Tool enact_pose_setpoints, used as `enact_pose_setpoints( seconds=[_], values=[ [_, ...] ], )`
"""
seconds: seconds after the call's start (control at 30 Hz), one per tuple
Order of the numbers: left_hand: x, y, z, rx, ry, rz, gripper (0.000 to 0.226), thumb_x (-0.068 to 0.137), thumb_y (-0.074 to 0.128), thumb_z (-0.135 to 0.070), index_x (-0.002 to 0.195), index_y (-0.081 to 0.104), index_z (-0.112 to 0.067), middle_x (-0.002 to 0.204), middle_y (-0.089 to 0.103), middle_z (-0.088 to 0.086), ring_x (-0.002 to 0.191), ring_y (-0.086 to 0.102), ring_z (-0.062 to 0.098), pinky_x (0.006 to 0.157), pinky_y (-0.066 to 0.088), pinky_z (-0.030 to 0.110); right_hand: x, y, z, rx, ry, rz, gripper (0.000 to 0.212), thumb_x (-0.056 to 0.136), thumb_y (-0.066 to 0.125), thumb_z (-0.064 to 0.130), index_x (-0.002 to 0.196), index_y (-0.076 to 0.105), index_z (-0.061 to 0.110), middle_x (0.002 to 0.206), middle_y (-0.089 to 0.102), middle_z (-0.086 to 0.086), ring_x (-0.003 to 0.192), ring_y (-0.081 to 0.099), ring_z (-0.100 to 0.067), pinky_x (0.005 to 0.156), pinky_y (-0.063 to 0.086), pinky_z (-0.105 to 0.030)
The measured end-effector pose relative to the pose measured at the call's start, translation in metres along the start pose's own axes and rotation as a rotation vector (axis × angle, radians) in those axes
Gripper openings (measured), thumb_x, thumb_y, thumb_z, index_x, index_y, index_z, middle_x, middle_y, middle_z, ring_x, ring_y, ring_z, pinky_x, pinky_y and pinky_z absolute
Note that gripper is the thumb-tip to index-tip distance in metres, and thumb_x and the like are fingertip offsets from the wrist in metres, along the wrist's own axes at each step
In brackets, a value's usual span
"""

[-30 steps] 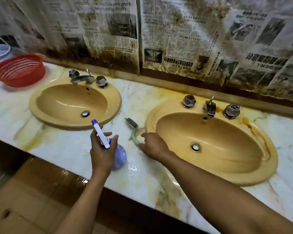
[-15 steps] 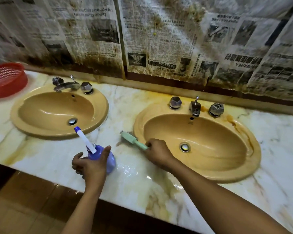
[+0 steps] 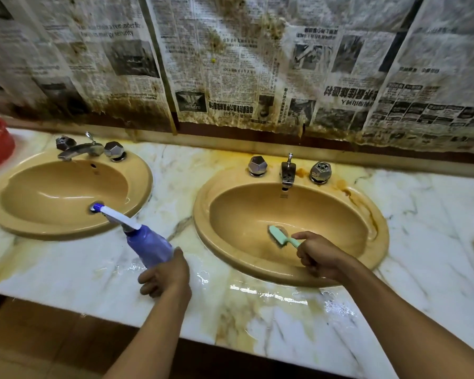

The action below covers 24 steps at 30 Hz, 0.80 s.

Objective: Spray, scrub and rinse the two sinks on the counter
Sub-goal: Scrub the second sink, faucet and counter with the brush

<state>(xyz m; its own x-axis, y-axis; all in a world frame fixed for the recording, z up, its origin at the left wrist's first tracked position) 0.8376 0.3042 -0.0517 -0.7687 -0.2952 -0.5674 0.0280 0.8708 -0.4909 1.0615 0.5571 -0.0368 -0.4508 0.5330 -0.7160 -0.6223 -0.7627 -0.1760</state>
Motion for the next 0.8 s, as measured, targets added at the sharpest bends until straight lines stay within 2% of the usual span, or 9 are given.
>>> enact_pose_setpoints(
  seconds=[0.1,0.17,0.27,0.33,0.4,0.5,0.6,0.7,0.8],
  values=[
    [-0.004,0.020,0.011,0.195,0.244,0.066,0.045,0.091,0.070,-0.027,0.127,0.052,-0.008,0.139,0.045,0.024,0.121,0.052,0.042,0.102,0.048,0.048,0.003,-0.017,-0.009,-0.022,0.051,-0.023,0.024,0.088,0.052,0.015,0.110,0.060,0.010,0.066,0.042,-0.001,0.051,0.030,-0.013,0.050,0.019,-0.025],
    [-0.001,0.033,0.010,0.291,0.522,0.156,0.018,0.091,0.066,-0.017,0.108,0.063,-0.012,0.121,0.059,0.018,0.110,0.062,0.038,0.096,0.054,0.045,0.009,-0.031,-0.008,-0.228,-0.023,-0.130,0.026,0.094,0.066,0.035,0.112,0.065,0.017,0.081,0.054,-0.001,0.064,0.048,-0.017,0.054,0.029,-0.027],
    [0.003,0.042,0.000,0.451,0.907,0.222,0.028,0.100,0.063,-0.031,0.121,0.061,-0.013,0.129,0.058,0.013,0.118,0.057,0.031,0.102,0.046,0.043,0.021,-0.044,0.000,-0.730,-0.239,-0.260,0.036,0.095,0.065,0.052,0.125,0.066,0.032,0.116,0.068,0.000,0.107,0.062,-0.022,0.076,0.044,-0.031],
    [0.018,0.050,-0.008,0.552,1.040,0.283,0.044,0.104,0.053,-0.046,0.139,0.051,-0.018,0.145,0.053,0.009,0.134,0.048,0.030,0.112,0.040,0.047,0.033,-0.047,0.003,-0.991,-0.243,-0.186,0.034,0.100,0.057,0.051,0.126,0.066,0.031,0.125,0.068,-0.002,0.110,0.061,-0.022,0.081,0.048,-0.034],
    [0.038,0.055,-0.018,0.655,1.095,0.349,0.056,0.107,0.036,-0.056,0.155,0.037,-0.029,0.163,0.036,0.003,0.152,0.030,0.026,0.125,0.023,0.051,0.044,-0.048,0.000,-1.259,-0.155,-0.049,0.033,0.102,0.052,0.045,0.126,0.065,0.025,0.126,0.066,-0.003,0.108,0.061,-0.022,0.081,0.050,-0.035],
    [0.061,0.060,-0.030,0.802,1.186,0.369,0.060,0.106,0.015,-0.059,0.163,0.019,-0.040,0.172,0.018,-0.006,0.159,0.009,0.016,0.128,0.003,0.053,0.067,-0.048,-0.005,-1.501,-0.097,0.072,0.030,0.102,0.049,0.032,0.125,0.062,0.018,0.122,0.065,-0.005,0.101,0.064,-0.022,0.082,0.054,-0.036],
    [0.067,0.061,-0.037,0.844,1.213,0.316,0.060,0.106,0.008,-0.058,0.164,0.014,-0.042,0.173,0.012,-0.010,0.159,0.003,0.010,0.128,-0.002,0.052,0.096,-0.050,-0.003,-1.461,-0.105,0.061,0.031,0.102,0.045,0.029,0.125,0.060,0.014,0.123,0.064,-0.010,0.102,0.063,-0.025,0.081,0.052,-0.036],
    [0.079,0.066,-0.042,0.846,1.097,0.191,0.064,0.105,0.006,-0.061,0.163,0.020,-0.038,0.173,0.008,-0.009,0.159,-0.001,0.010,0.128,-0.003,0.054,0.118,-0.052,0.008,-1.538,-0.246,-0.148,0.033,0.101,0.042,0.025,0.131,0.054,0.018,0.119,0.066,-0.011,0.105,0.065,-0.029,0.071,0.042,-0.033],
    [0.091,0.074,-0.047,0.918,1.046,0.137,0.061,0.106,0.008,-0.059,0.163,0.016,-0.041,0.174,0.000,-0.011,0.159,-0.006,0.011,0.126,-0.006,0.058,0.118,-0.034,-0.004,-1.588,-0.303,-0.017,0.030,0.098,0.044,0.026,0.123,0.059,0.020,0.115,0.067,-0.012,0.103,0.066,-0.031,0.071,0.043,-0.033]
  ],
)
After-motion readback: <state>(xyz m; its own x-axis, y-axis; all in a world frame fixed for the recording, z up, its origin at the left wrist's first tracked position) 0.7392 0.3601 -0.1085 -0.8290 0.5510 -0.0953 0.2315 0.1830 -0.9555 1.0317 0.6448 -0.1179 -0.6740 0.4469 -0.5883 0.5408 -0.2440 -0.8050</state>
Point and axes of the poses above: each hand's wrist, its own x-axis towards the middle knuckle, its own y-axis out of the palm, z = x × y, the point moved 3 cm from there along x, towards the middle knuckle
